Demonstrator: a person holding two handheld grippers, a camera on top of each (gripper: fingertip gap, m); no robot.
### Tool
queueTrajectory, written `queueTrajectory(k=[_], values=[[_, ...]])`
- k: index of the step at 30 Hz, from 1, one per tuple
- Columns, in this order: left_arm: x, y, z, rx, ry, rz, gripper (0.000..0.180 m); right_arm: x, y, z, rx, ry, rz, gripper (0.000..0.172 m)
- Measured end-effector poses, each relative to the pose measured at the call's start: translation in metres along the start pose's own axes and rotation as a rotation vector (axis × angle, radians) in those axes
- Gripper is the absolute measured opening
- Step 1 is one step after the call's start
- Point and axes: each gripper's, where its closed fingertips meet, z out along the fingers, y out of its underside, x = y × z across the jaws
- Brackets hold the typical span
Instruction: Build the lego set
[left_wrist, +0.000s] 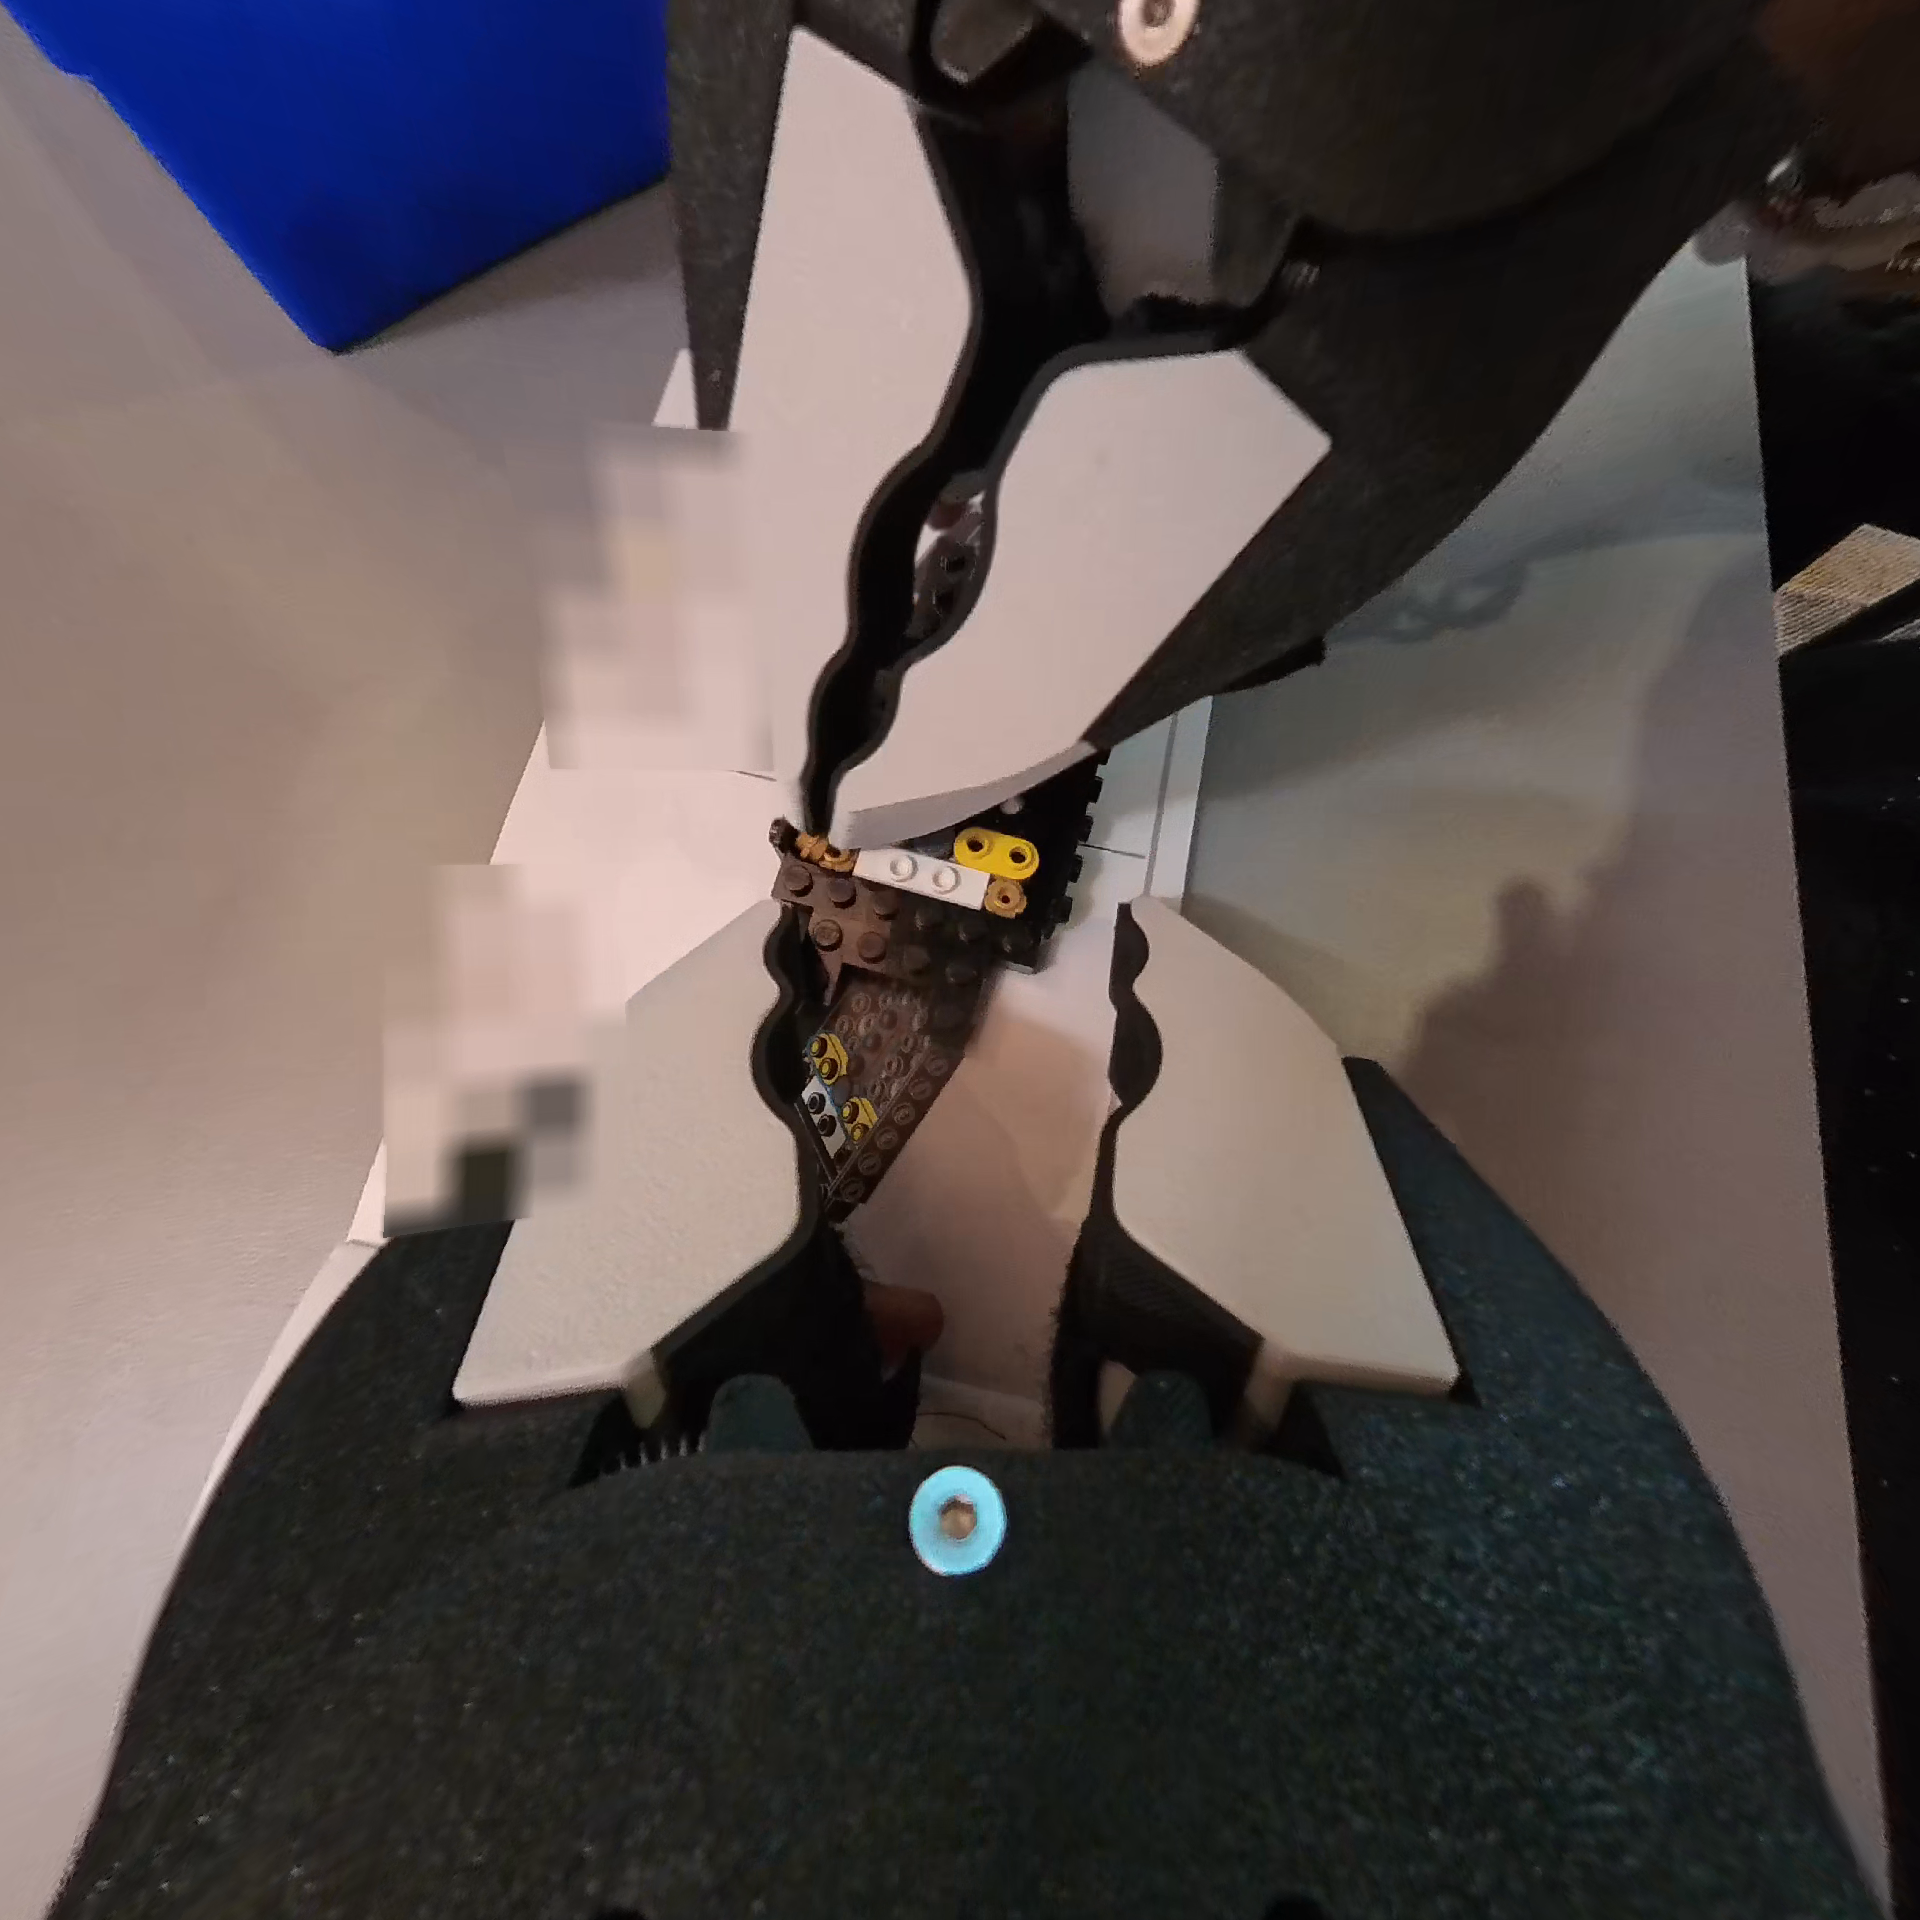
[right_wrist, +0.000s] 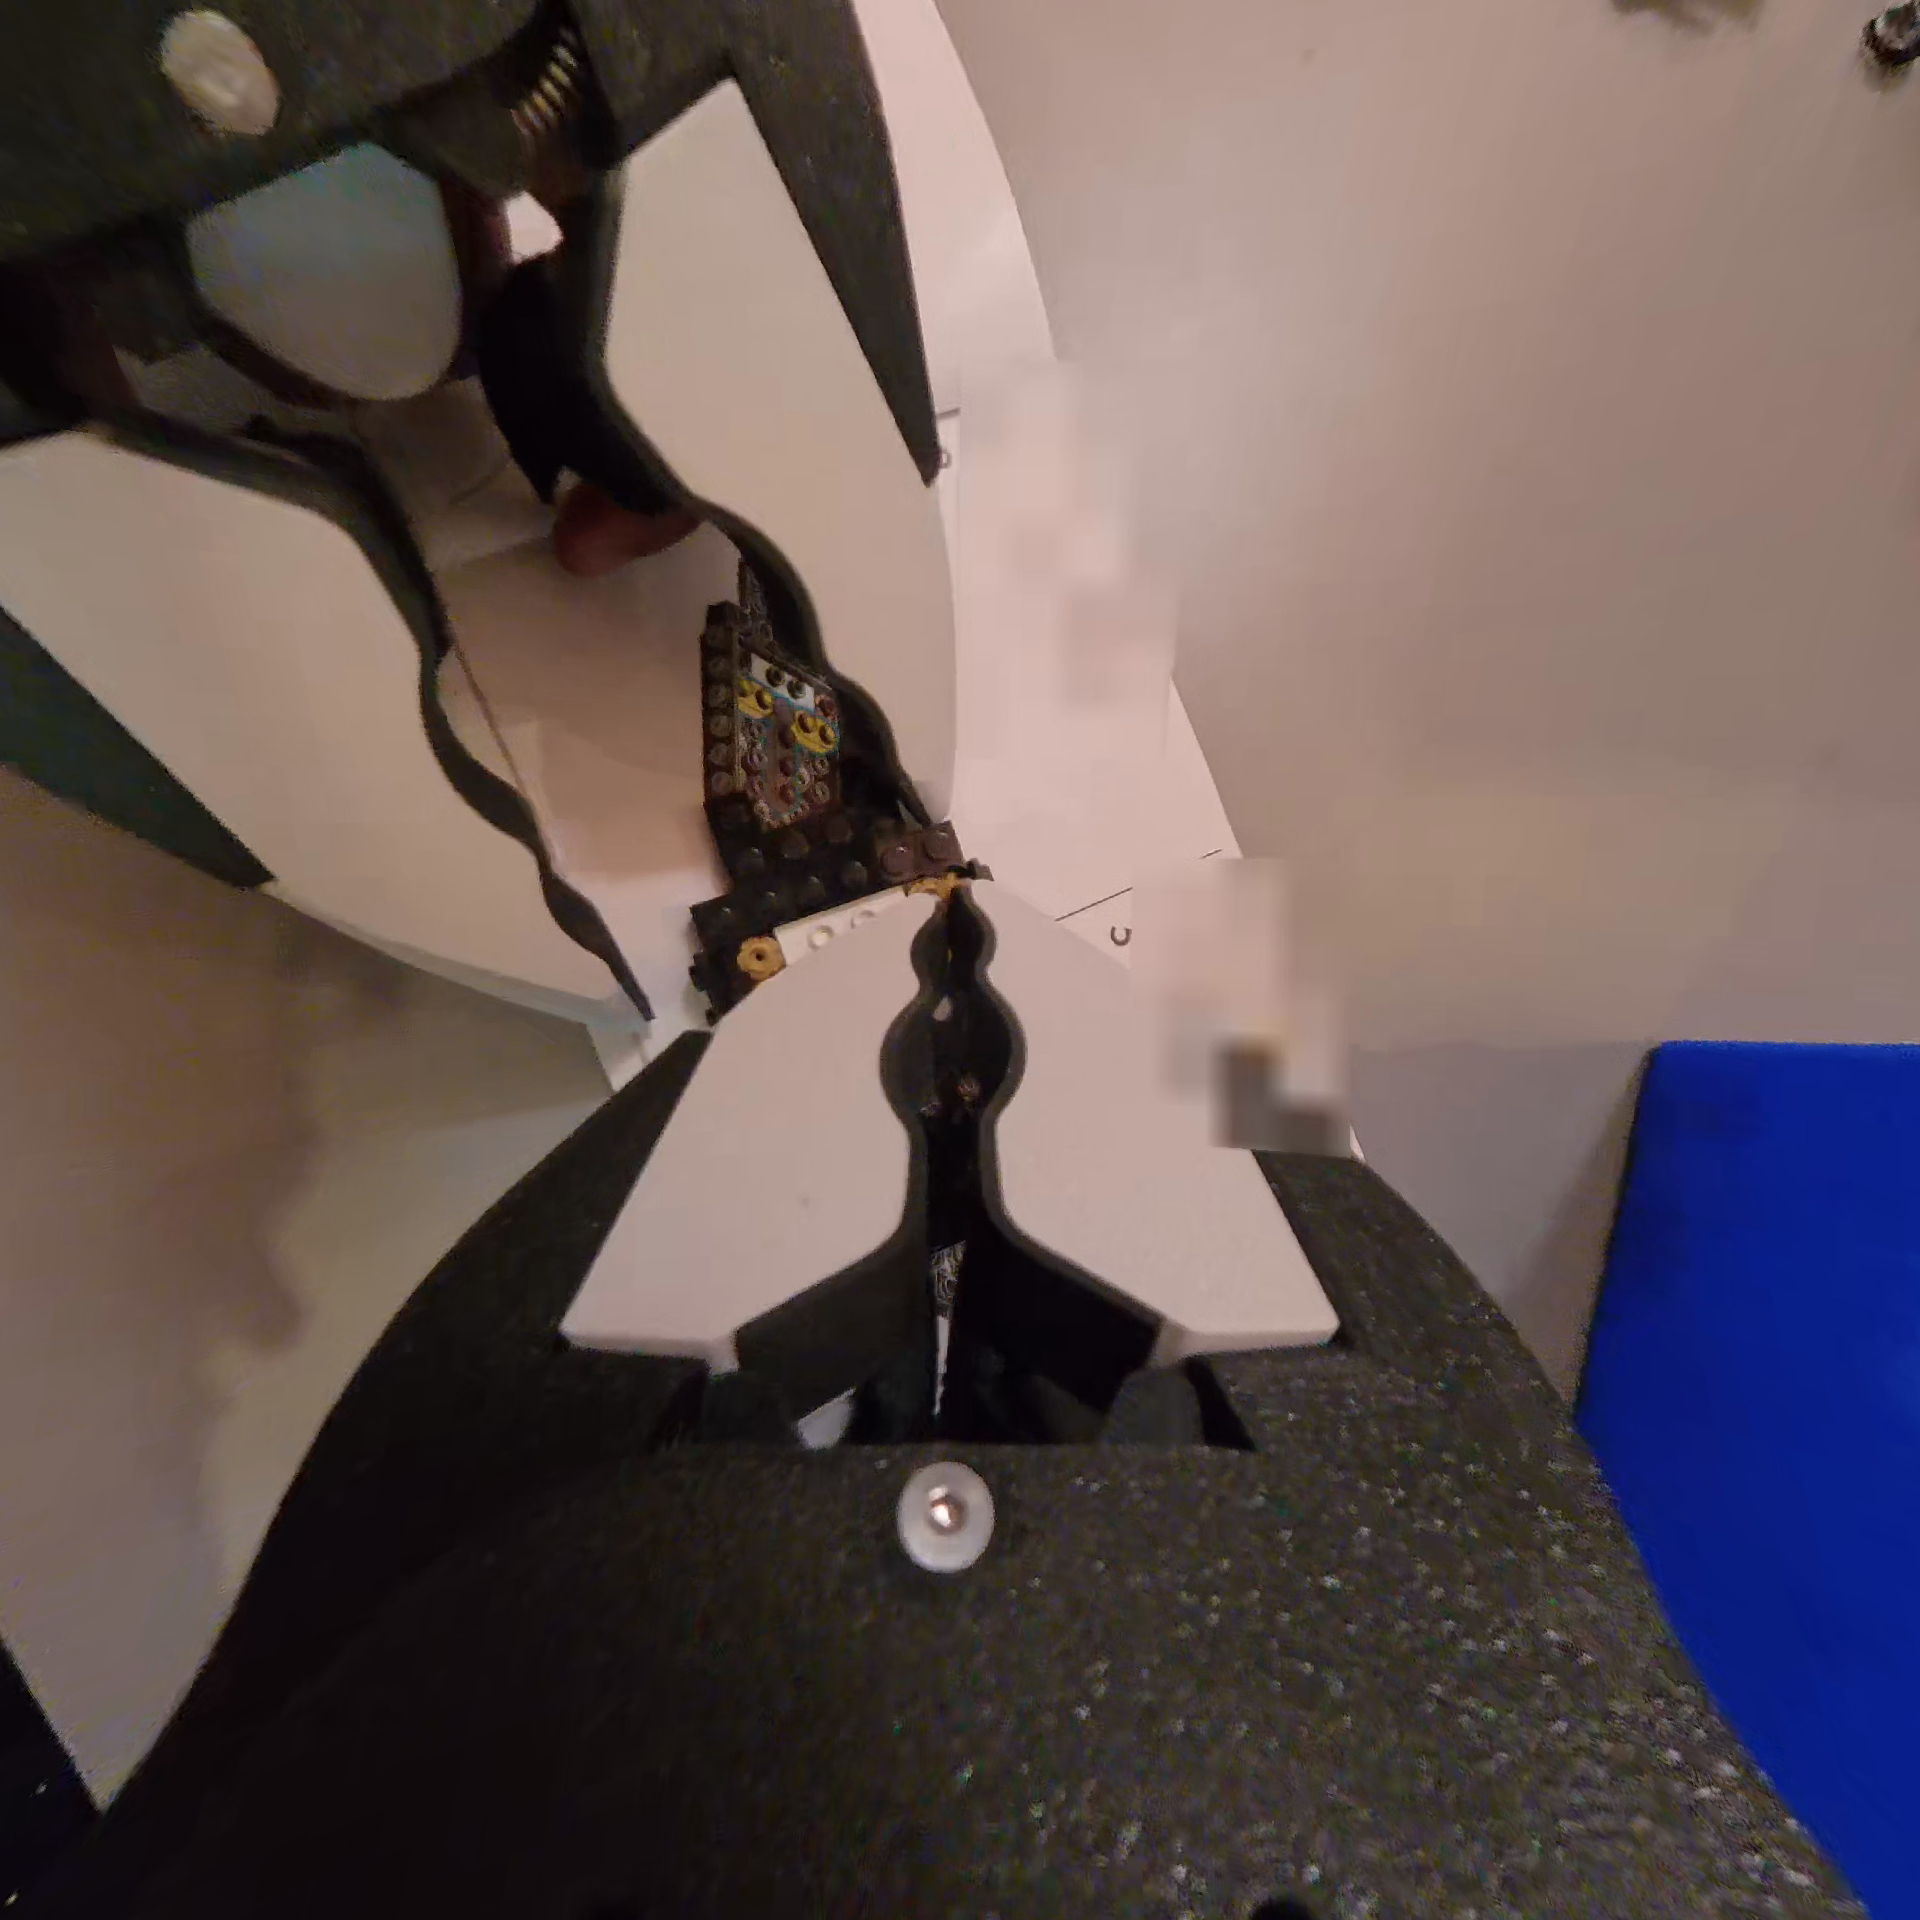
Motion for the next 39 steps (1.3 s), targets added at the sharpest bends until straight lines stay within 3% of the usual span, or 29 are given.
queueTrajectory(k=[17,19,31,38,39], values=[[-0.001,0.001,0.000,-0.010,-0.006,0.006,0.055,0.005,0.004,-0.006,0.045,0.096,-0.096,0.001],[-0.001,0.001,0.000,-0.009,-0.007,0.007,0.054,0.003,0.001,-0.005,0.050,0.085,-0.099,0.007],[-0.002,0.003,0.000,-0.007,-0.016,0.016,0.054,-0.001,-0.002,0.001,0.000,0.038,-0.073,0.000],[-0.003,0.003,-0.002,-0.007,-0.014,0.005,0.052,0.001,-0.006,-0.006,0.094,0.020,-0.070,0.000],[-0.003,0.003,-0.002,-0.007,-0.014,0.004,0.052,0.004,-0.005,-0.011,0.103,0.016,-0.070,0.009]])
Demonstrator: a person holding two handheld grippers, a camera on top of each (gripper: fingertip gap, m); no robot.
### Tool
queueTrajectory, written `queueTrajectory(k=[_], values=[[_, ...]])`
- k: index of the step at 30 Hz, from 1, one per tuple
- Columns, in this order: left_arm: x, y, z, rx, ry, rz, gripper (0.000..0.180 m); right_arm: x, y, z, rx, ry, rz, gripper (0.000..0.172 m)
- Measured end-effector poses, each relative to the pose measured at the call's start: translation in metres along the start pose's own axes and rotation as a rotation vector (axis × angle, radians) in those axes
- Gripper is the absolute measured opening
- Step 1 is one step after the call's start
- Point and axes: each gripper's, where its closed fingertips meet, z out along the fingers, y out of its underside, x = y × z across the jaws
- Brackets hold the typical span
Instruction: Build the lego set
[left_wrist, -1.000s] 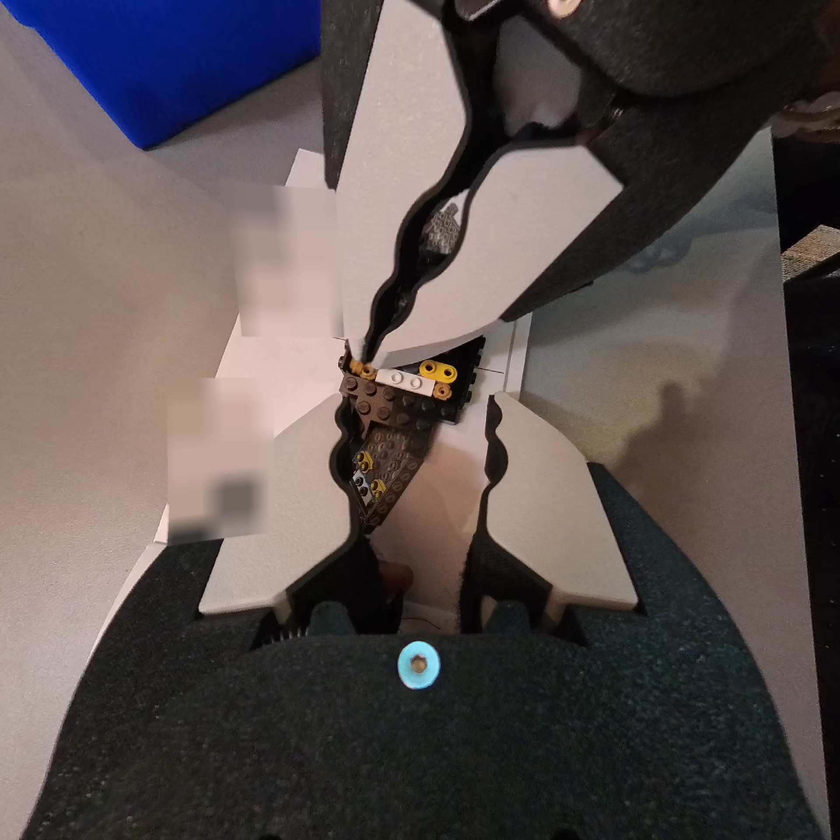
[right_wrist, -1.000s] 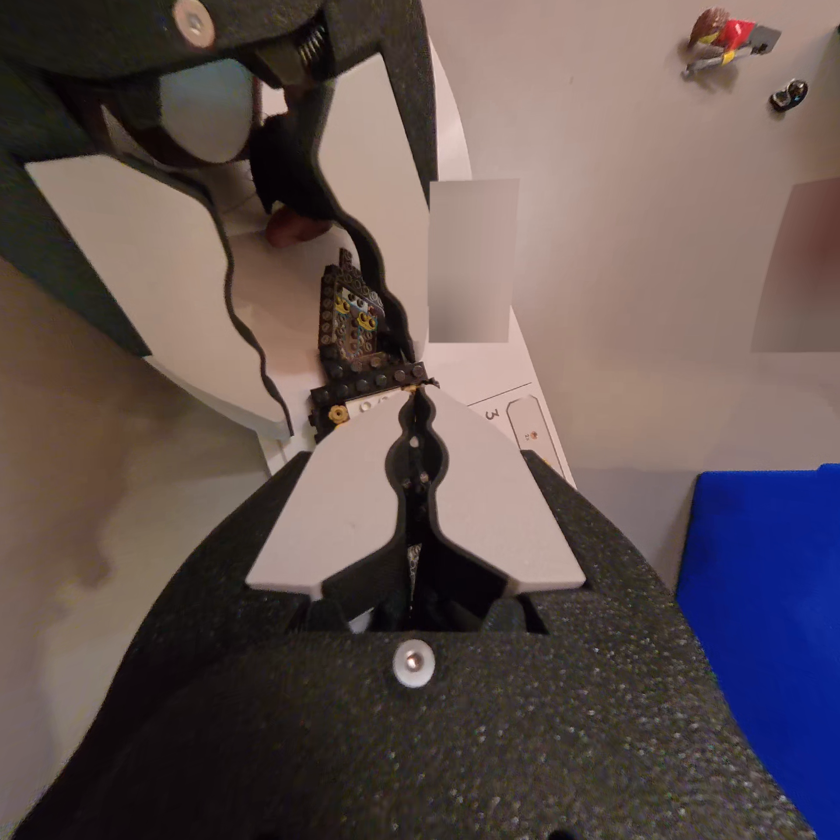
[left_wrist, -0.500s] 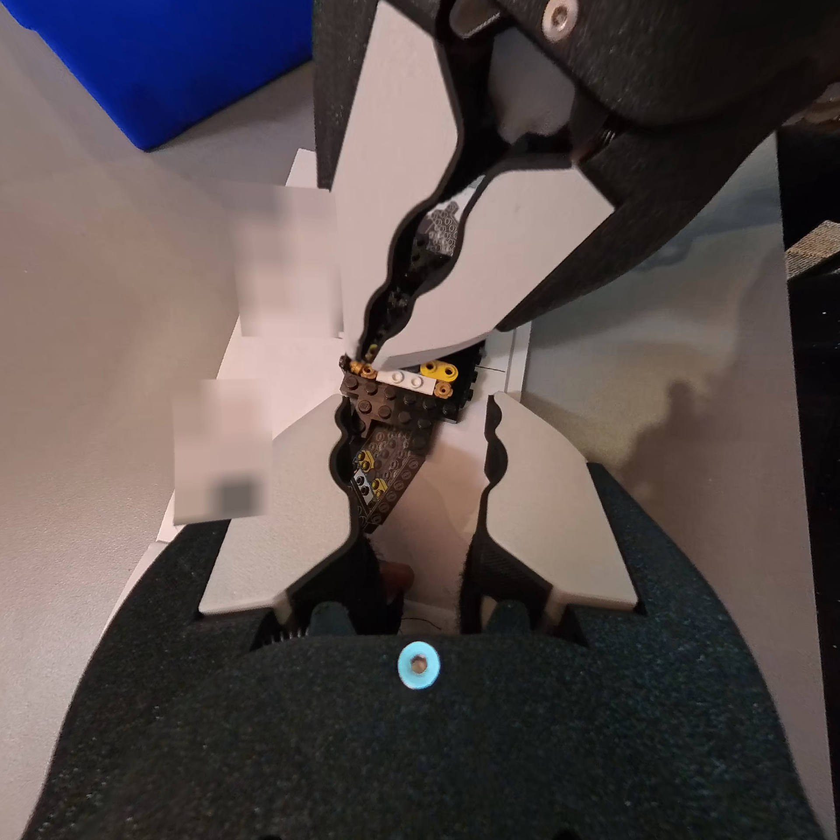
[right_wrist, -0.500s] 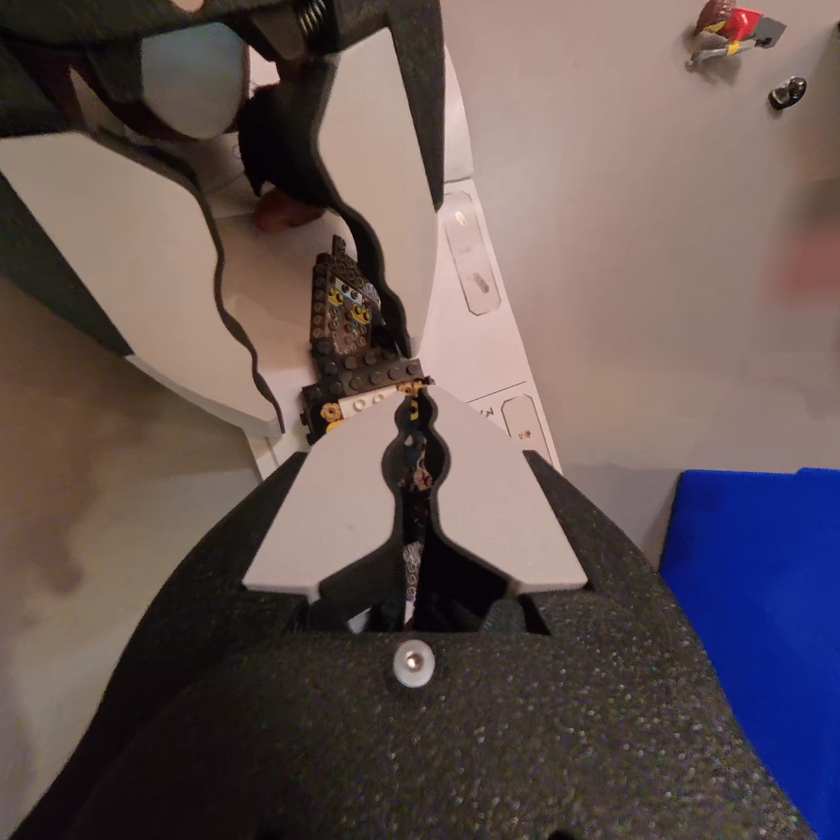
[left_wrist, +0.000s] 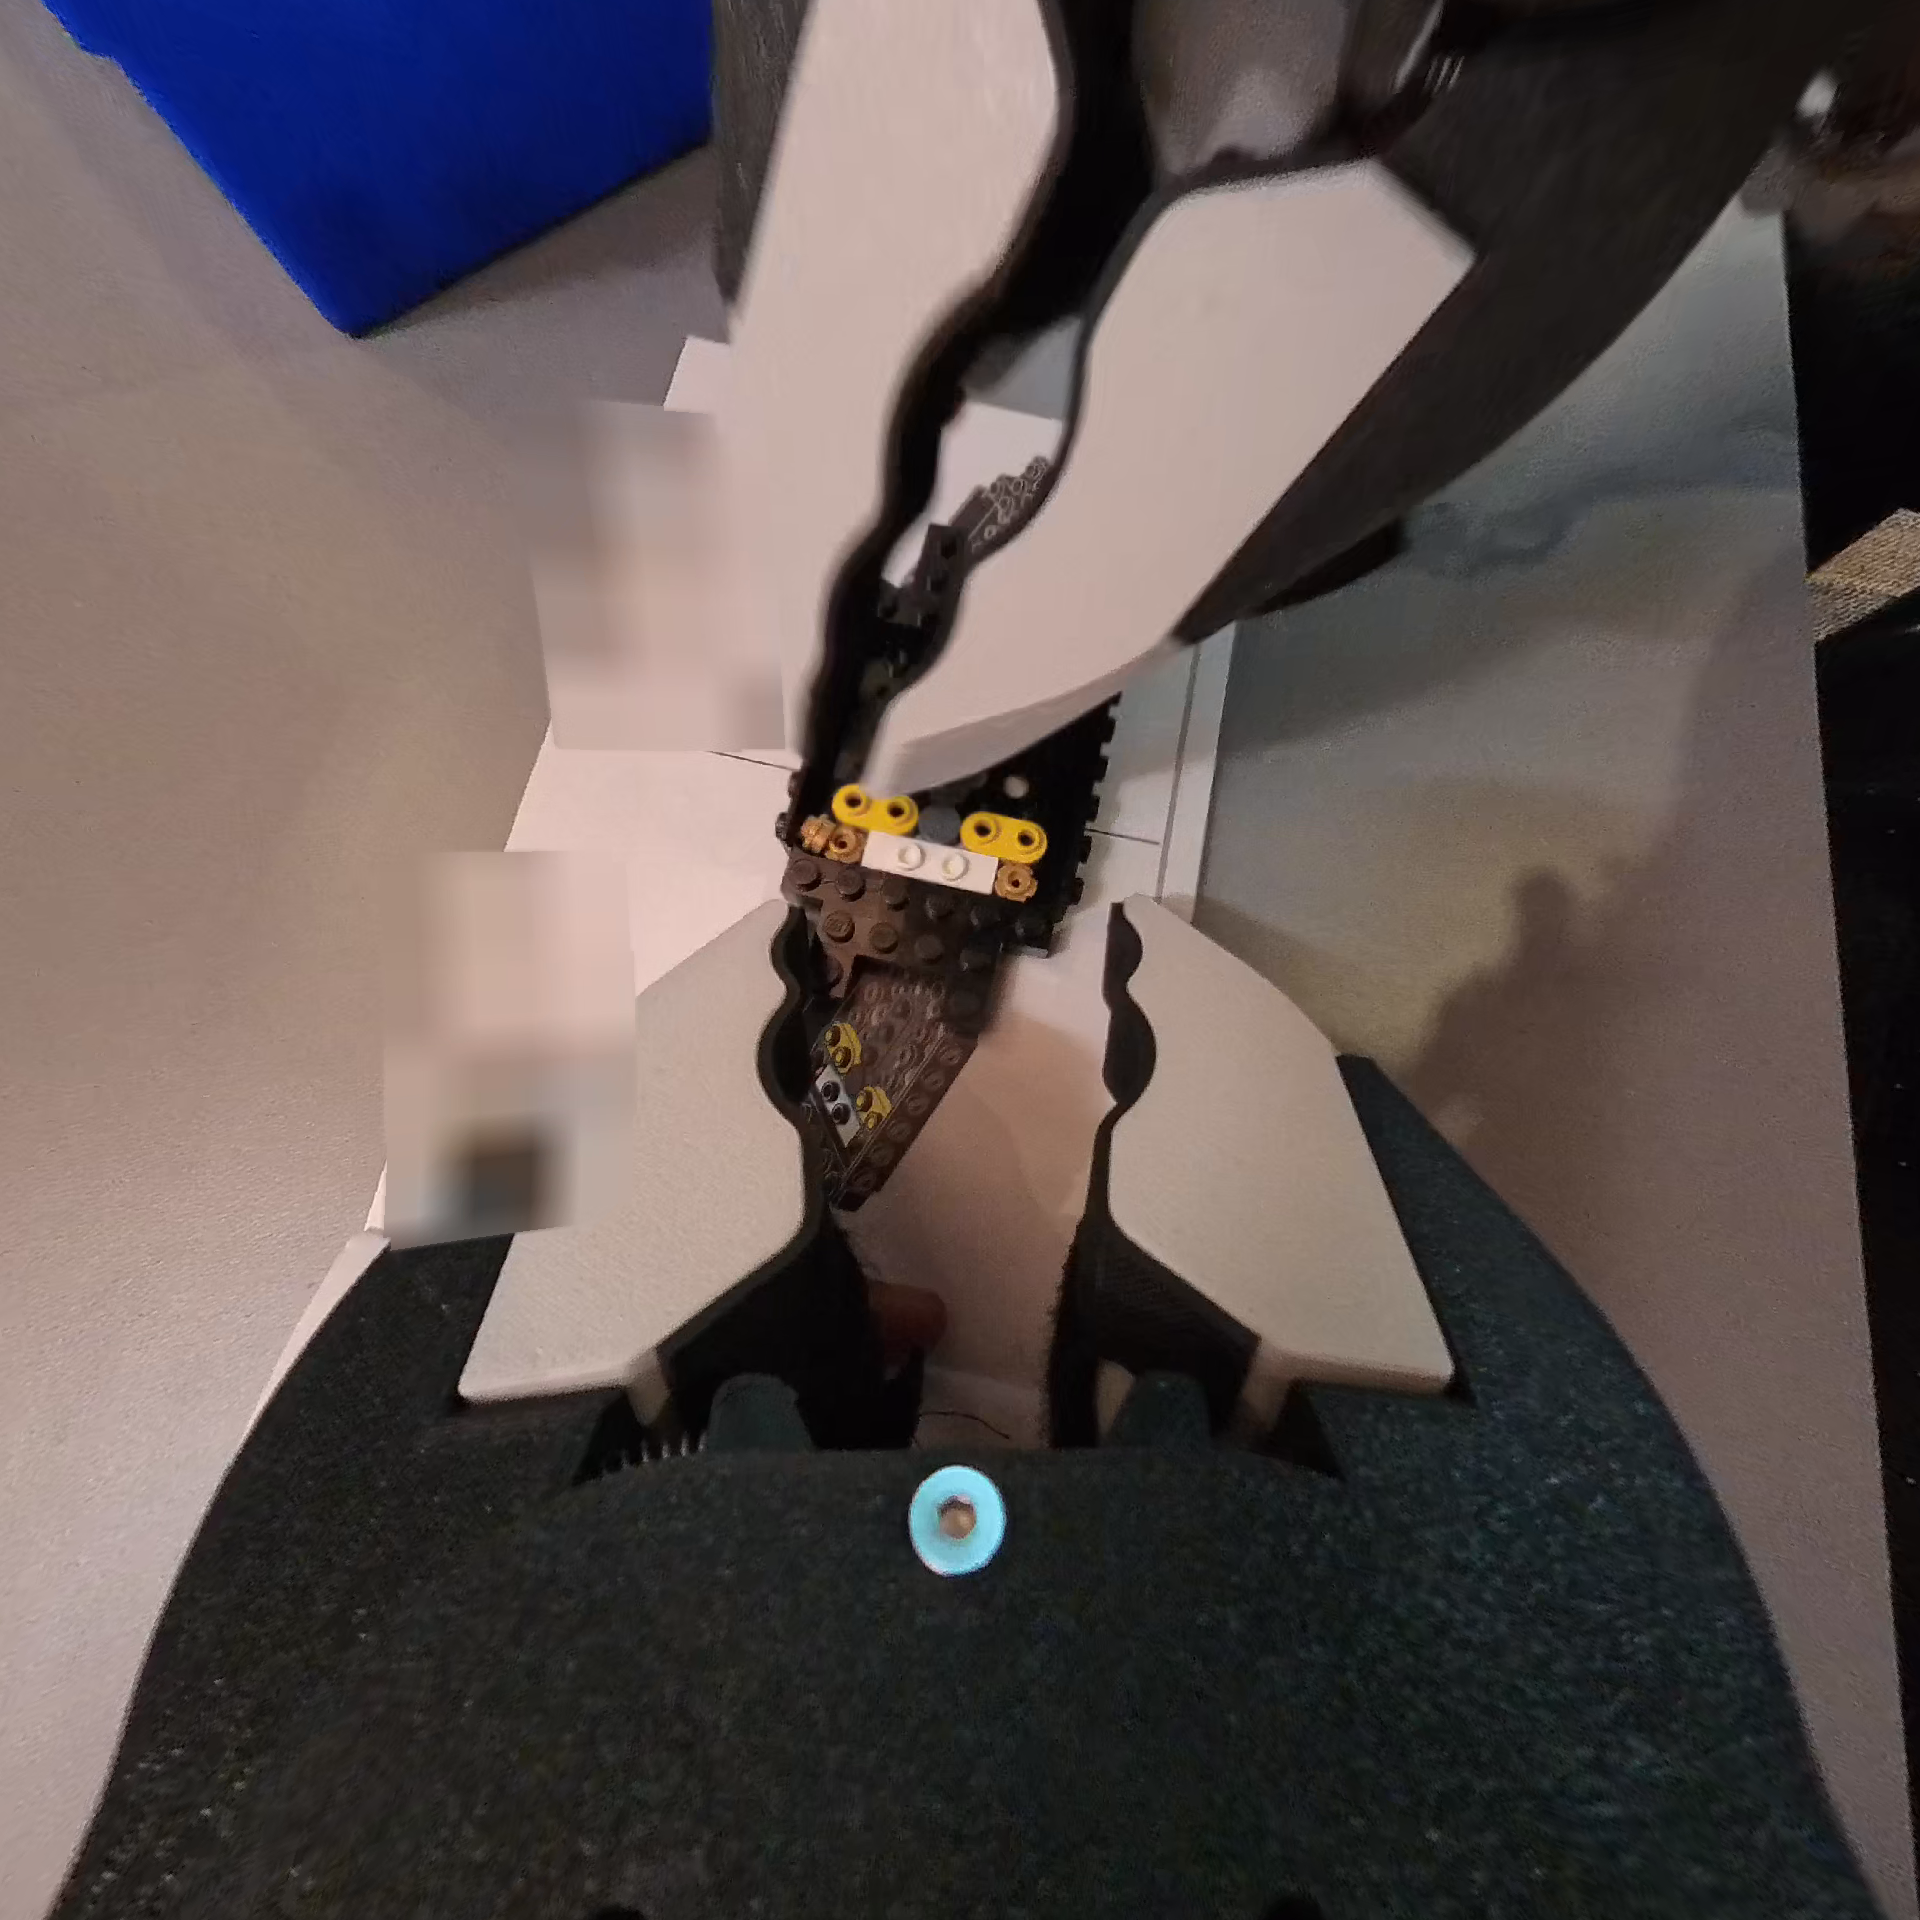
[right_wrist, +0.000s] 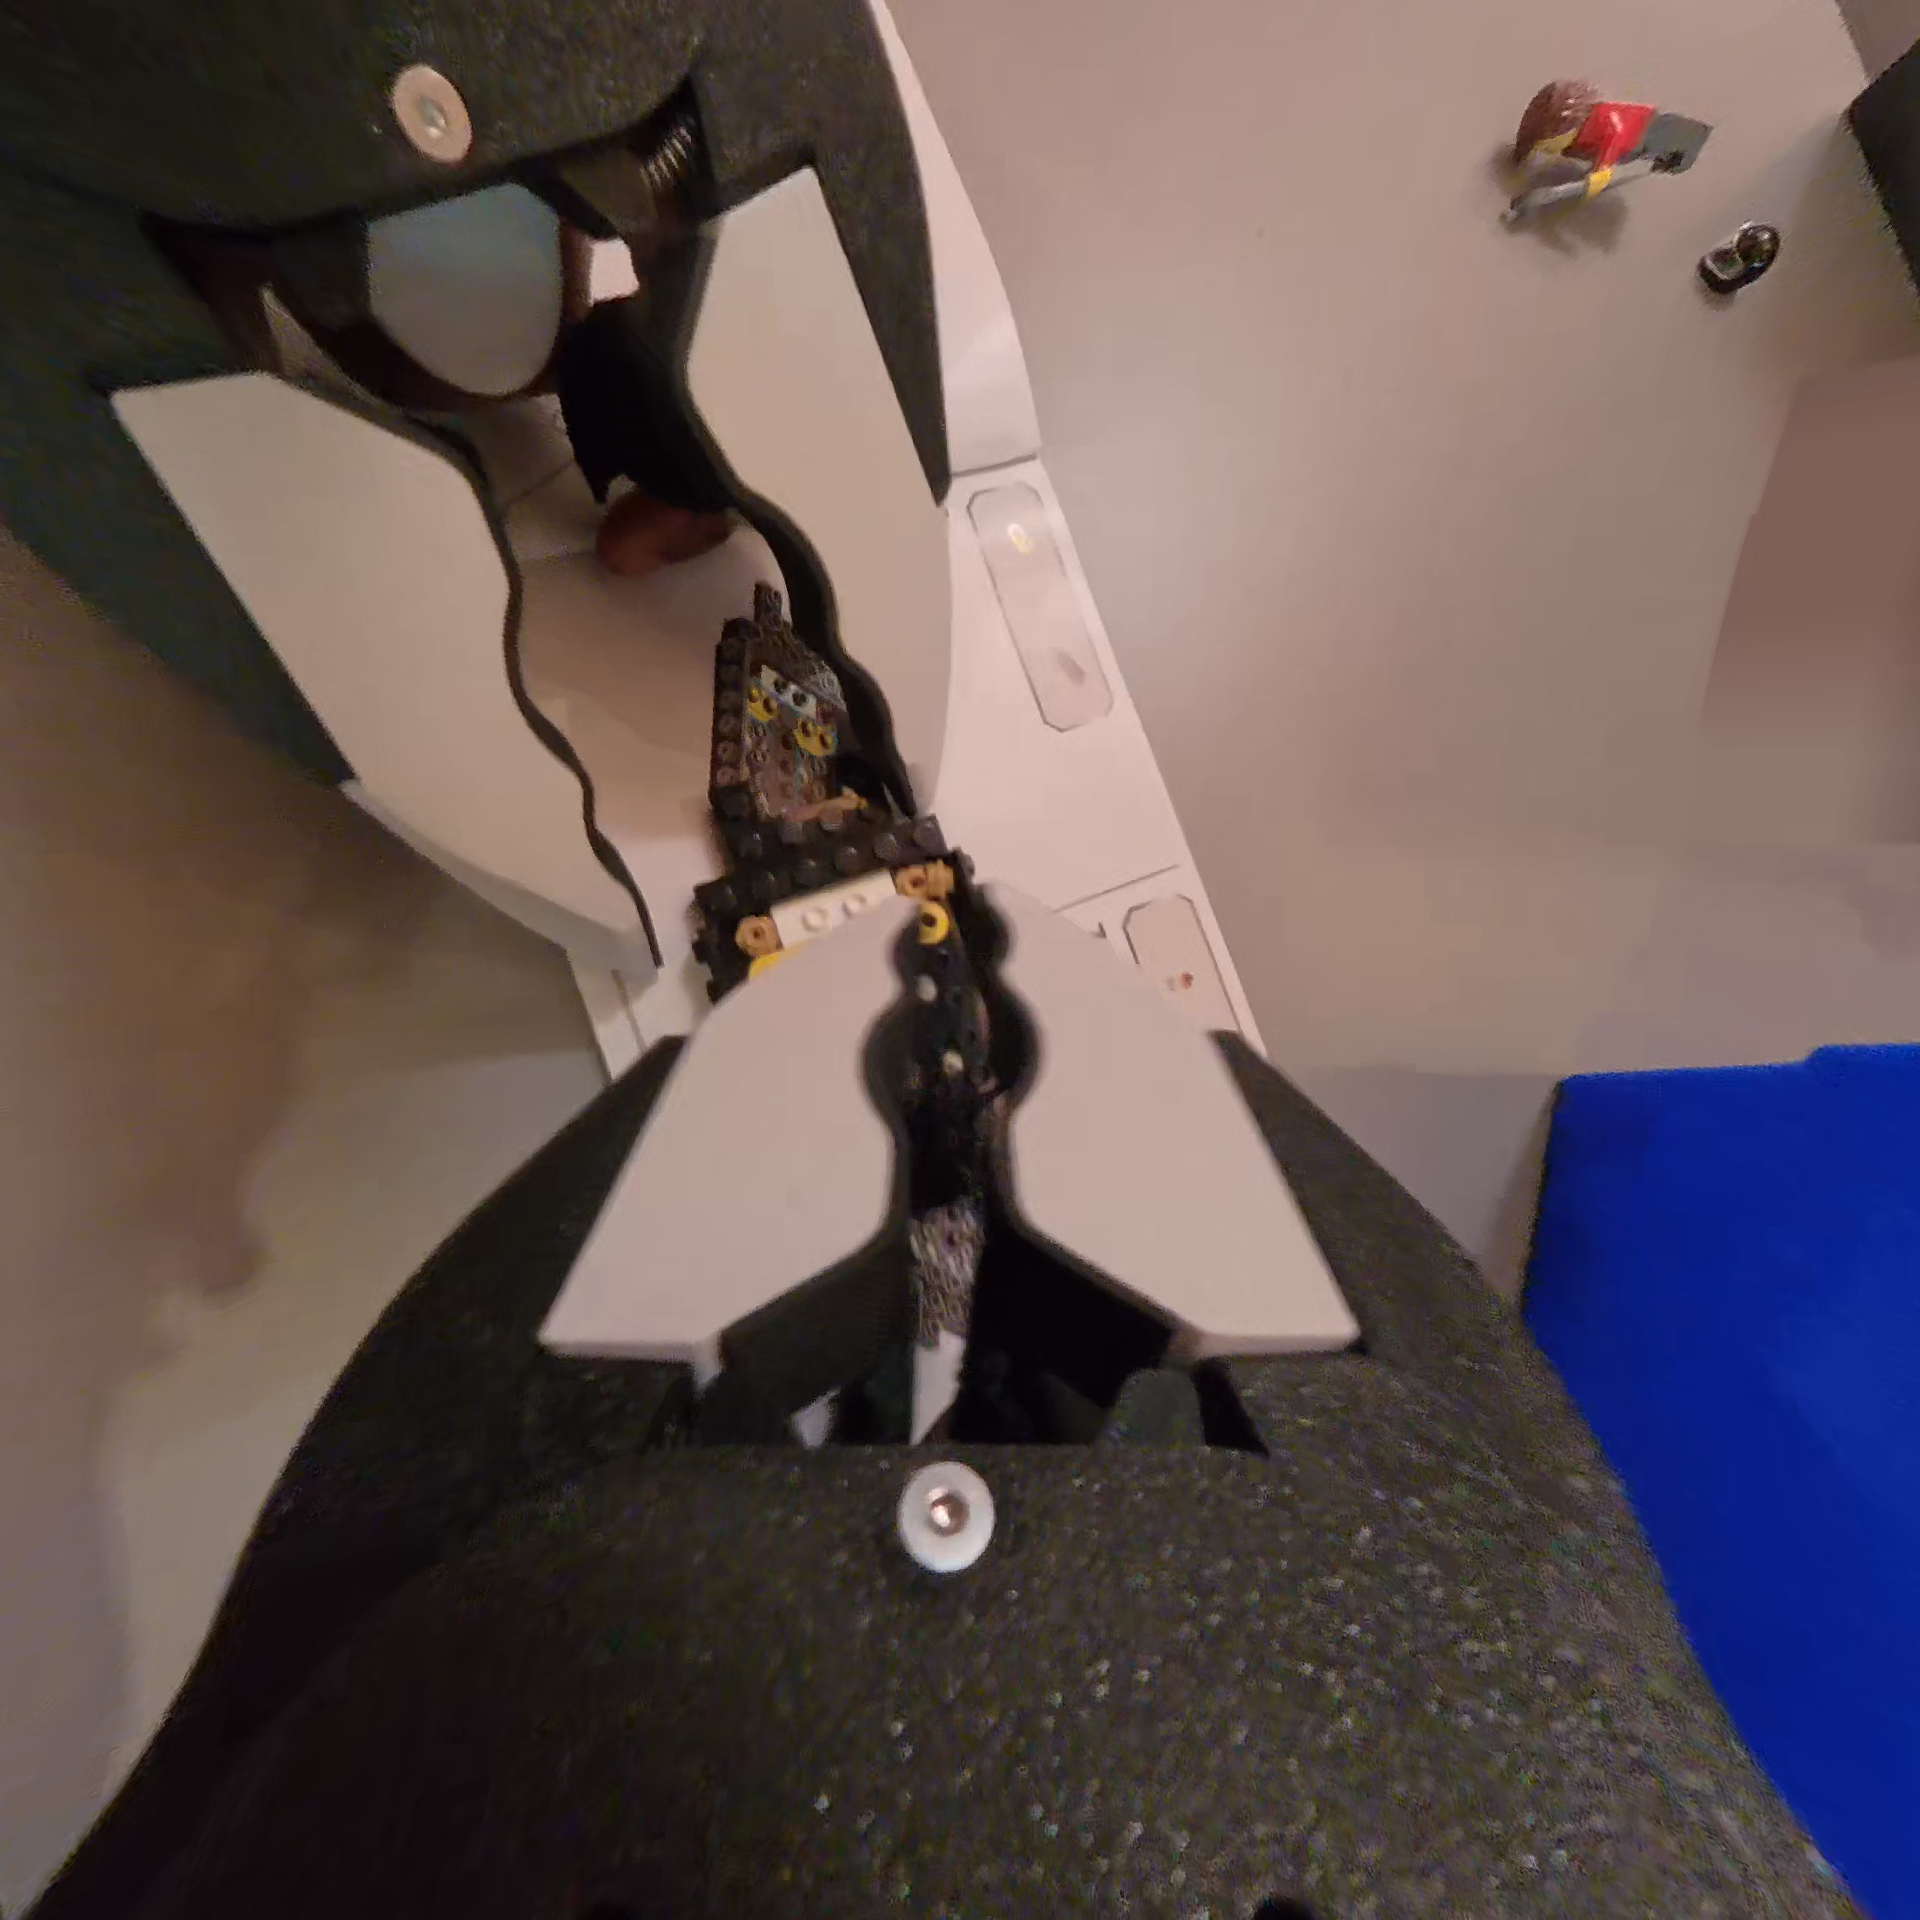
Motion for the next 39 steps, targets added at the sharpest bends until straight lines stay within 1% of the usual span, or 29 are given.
queueTrajectory(k=[2,3,4,5,8,11,12,14,16,19,22,26,28,29,31,33,36,38,39], values=[[0.000,0.001,-0.001,-0.002,-0.001,0.002,0.054,-0.004,0.012,-0.007,-0.062,-0.090,0.025,0.057],[-0.001,0.001,-0.001,-0.004,-0.007,0.004,0.055,-0.010,0.020,-0.010,-0.107,-0.159,0.048,0.072],[-0.003,0.001,-0.001,-0.009,-0.018,0.009,0.055,-0.012,0.026,-0.013,-0.135,-0.201,0.061,0.083],[-0.004,0.002,-0.001,-0.010,-0.027,0.016,0.056,-0.012,0.029,-0.013,-0.143,-0.211,0.048,0.085],[-0.006,0.001,-0.002,-0.004,-0.041,0.033,0.057,-0.011,0.027,-0.012,-0.119,-0.207,-0.050,0.081],[-0.009,0.000,-0.003,0.007,-0.057,0.045,0.057,-0.015,0.028,-0.007,-0.157,-0.248,-0.061,0.080],[-0.008,0.000,-0.003,0.013,-0.059,0.055,0.056,-0.016,0.030,-0.004,-0.166,-0.258,-0.070,0.074],[-0.003,0.000,-0.004,0.019,-0.028,0.083,0.058,-0.020,0.027,-0.001,-0.135,-0.288,-0.077,0.059],[0.000,0.000,-0.005,0.028,-0.008,0.101,0.051,-0.019,0.025,-0.001,-0.109,-0.266,-0.119,0.059],[0.000,-0.001,-0.009,0.047,0.007,0.092,0.049,-0.018,0.020,-0.004,-0.079,-0.212,-0.187,0.059],[-0.005,-0.005,-0.015,0.091,0.025,-0.011,0.048,-0.012,0.013,-0.009,-0.031,-0.136,-0.215,0.059],[-0.014,-0.014,-0.026,0.186,0.054,-0.187,0.050,-0.002,0.002,-0.014,0.077,-0.041,-0.208,0.059],[-0.014,-0.018,-0.028,0.225,0.116,-0.309,0.047,-0.002,-0.002,-0.014,0.111,-0.027,-0.195,0.059],[-0.012,-0.020,-0.028,0.234,0.165,-0.370,0.044,-0.002,-0.004,-0.014,0.120,-0.029,-0.187,0.059],[-0.009,-0.026,-0.033,0.280,0.245,-0.464,0.033,-0.002,-0.010,-0.013,0.137,-0.026,-0.177,0.059],[-0.016,-0.028,-0.039,0.328,0.249,-0.521,0.017,-0.001,-0.017,-0.013,0.167,-0.012,-0.171,0.059],[-0.019,-0.033,-0.049,0.397,0.293,-0.573,0.013,-0.001,-0.027,-0.014,0.210,-0.026,-0.121,0.059],[-0.020,-0.035,-0.053,0.432,0.326,-0.613,0.010,-0.001,-0.030,-0.015,0.217,-0.066,-0.068,0.059],[-0.021,-0.037,-0.055,0.450,0.340,-0.633,0.009,-0.001,-0.034,-0.019,0.229,-0.089,-0.049,0.057]])
